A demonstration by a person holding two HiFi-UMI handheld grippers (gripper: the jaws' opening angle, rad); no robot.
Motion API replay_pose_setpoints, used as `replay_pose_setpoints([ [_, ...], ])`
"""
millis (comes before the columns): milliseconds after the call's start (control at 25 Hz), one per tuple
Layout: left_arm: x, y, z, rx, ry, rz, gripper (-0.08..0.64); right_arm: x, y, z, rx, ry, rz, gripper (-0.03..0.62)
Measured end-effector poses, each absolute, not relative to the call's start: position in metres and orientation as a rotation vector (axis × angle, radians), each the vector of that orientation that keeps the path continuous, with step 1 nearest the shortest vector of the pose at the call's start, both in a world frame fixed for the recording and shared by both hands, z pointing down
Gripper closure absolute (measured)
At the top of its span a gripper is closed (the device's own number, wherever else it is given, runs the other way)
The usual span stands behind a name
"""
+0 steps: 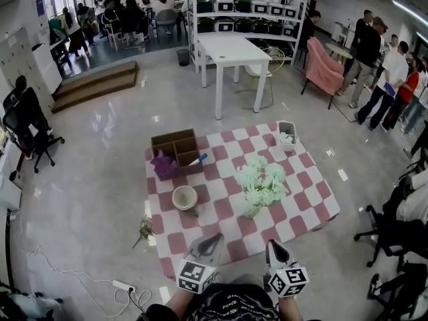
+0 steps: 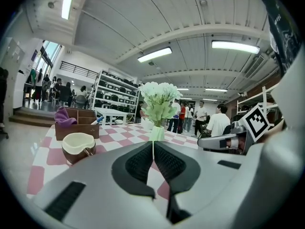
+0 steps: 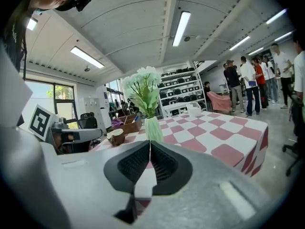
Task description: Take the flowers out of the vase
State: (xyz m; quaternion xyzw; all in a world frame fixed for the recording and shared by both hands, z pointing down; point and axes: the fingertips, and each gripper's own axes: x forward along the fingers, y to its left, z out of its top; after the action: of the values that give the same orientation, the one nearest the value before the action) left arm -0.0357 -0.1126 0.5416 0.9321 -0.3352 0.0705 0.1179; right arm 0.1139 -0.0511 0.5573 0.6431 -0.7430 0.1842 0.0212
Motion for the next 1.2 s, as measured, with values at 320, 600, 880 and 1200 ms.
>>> replay_pose_setpoints([
  [320, -0.040, -0.120, 0.553, 2.710, -0.971, 0.219, 0.544, 0.104, -0.061, 0.557, 1.966, -2.317, 0.569, 0.580],
  [600, -0.038, -0.131, 0.549, 2.690, -1.013, 0.210, 0.545, 0.106, -0.083, 0.551, 1.912, -2.359, 0.572, 0.458],
  [880, -0.034, -0.145, 0.549, 2.657, -1.060, 0.228, 0.545, 0.115, -0.106, 0.546, 1.903, -2.394, 0.573, 0.364],
  [1200, -0.025, -0.161, 0.554, 2.630, -1.104, 0.240, 0.545, 0.120, -0.135, 0.542, 1.843, -2.452, 0.572, 0.339],
])
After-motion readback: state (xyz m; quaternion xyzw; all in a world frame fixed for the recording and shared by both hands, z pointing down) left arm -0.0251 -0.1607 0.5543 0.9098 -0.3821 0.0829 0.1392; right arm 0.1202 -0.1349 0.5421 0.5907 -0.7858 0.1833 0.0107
